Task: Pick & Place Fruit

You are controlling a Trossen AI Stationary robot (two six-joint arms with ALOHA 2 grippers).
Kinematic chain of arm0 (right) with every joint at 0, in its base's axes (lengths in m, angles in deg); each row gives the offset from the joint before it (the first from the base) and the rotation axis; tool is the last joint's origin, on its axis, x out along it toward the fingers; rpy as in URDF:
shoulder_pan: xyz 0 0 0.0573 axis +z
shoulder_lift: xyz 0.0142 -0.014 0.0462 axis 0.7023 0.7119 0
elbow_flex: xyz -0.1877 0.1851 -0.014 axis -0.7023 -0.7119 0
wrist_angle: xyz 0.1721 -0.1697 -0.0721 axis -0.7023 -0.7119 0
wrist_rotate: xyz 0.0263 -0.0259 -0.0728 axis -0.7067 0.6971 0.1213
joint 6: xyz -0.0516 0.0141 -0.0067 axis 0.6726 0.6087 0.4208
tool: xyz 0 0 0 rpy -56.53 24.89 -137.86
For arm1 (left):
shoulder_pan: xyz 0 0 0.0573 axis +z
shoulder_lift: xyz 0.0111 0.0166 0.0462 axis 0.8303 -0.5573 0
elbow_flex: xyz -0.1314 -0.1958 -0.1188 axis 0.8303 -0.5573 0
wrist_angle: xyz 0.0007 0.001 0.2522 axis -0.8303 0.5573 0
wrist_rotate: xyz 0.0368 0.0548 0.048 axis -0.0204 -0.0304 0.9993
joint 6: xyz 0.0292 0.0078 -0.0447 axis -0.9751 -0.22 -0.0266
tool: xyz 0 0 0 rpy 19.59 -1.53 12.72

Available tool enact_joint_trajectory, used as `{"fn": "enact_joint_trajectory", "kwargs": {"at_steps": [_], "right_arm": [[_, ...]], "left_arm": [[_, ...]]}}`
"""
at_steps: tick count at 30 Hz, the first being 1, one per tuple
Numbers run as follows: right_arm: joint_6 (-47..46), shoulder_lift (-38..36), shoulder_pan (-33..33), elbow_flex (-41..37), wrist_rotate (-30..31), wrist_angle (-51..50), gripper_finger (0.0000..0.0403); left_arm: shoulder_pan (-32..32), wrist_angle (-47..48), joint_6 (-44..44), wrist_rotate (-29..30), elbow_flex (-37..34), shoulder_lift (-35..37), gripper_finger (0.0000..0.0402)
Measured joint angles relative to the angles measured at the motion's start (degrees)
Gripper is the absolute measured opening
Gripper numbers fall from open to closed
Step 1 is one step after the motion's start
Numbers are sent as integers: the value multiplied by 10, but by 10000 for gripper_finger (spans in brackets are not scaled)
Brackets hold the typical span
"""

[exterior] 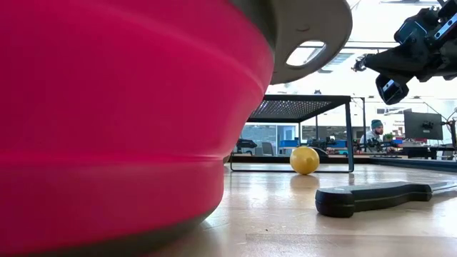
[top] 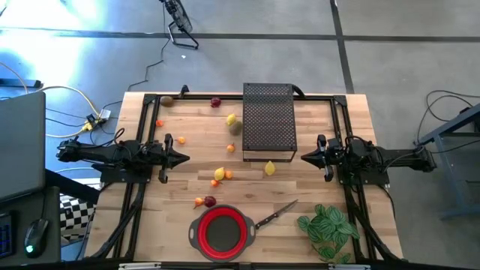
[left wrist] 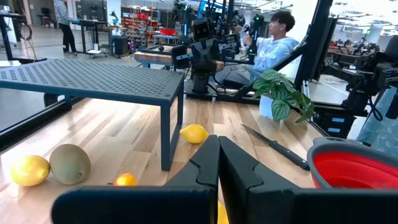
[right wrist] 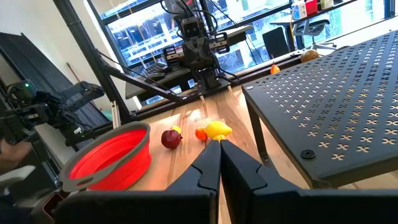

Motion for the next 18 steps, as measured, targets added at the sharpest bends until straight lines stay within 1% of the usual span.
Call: {"fn": "enact_joint_trajectory", "kwargs": {"at_steps": [10,18], "right_arm": [[0,0,0,0,0,0,4],[63,0,0,0,1,0,4]], "left_arm": [[0,0,0,0,0,0,0],[0,0,0,0,0,0,0]]}}
